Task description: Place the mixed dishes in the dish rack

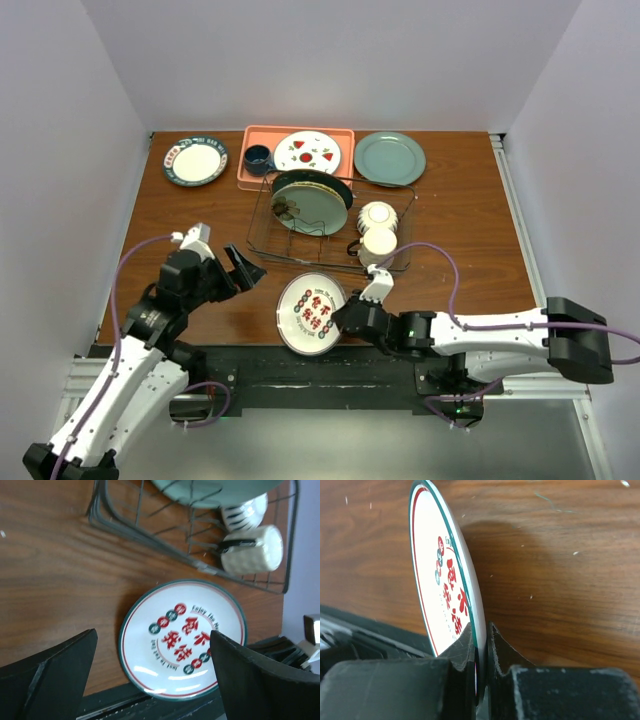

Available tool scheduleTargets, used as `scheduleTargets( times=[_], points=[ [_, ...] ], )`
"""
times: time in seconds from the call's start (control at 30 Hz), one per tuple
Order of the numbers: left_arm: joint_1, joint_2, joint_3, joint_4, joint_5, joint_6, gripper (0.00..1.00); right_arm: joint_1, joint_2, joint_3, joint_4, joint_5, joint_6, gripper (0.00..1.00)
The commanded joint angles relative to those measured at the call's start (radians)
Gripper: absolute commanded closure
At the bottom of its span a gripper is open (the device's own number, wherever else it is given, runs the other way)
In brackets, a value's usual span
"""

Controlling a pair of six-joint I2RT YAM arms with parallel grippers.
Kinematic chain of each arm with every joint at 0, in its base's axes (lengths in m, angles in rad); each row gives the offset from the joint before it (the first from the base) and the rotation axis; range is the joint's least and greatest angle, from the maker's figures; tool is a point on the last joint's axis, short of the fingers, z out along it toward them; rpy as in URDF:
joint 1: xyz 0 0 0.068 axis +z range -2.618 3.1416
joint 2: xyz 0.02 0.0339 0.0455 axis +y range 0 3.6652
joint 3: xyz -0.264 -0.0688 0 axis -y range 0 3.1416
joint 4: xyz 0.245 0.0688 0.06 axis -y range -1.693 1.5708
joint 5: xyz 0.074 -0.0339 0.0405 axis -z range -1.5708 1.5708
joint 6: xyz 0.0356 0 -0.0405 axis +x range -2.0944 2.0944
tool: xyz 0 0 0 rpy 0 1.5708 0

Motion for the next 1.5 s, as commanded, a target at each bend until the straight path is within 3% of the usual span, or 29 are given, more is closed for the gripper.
scheduleTargets(
  times=[0.0,0.17,0.37,0.67,0.97,1.07,1.2,1.33,1.47],
  points=[
    [-0.002,0.014,0.146,-0.081,-0.119,0.150,0.00,0.007,-0.058,0.085,-0.078,-0.055,-0.249,1.00],
    [-0.002,0.043,0.260,-0.144,-0.240,0.189,0.00,0.007,-0.074,0.192,-0.138,-0.190,-0.456,1.00],
    [-0.002,-0.023,0.298,-0.132,-0.305,0.200,0.00,0.010,-0.152,0.284,-0.188,-0.188,-0.584,1.00],
    [-0.002,0.037,0.364,-0.184,-0.296,0.253,0.00,0.007,-0.194,0.508,-0.236,0.085,-0.834,1.00],
    [-0.002,0.068,0.314,-0.123,-0.228,0.321,0.00,-0.007,-0.079,0.616,0.000,0.254,-1.364,1.00],
    [-0.002,0.074,0.280,-0.080,-0.210,0.330,0.00,-0.062,-0.025,0.685,-0.026,0.185,-1.438,1.00],
    [-0.002,0.045,0.193,0.010,-0.167,0.344,0.00,-0.223,0.006,0.728,-0.072,-0.029,-1.477,1.00],
    [-0.002,0.022,0.137,0.086,-0.154,0.345,0.00,-0.288,0.030,0.726,-0.067,-0.209,-1.553,1.00],
    [-0.002,0.034,0.143,0.078,-0.147,0.356,0.00,-0.315,0.076,0.732,-0.079,-0.252,-1.633,1.00]
  ],
)
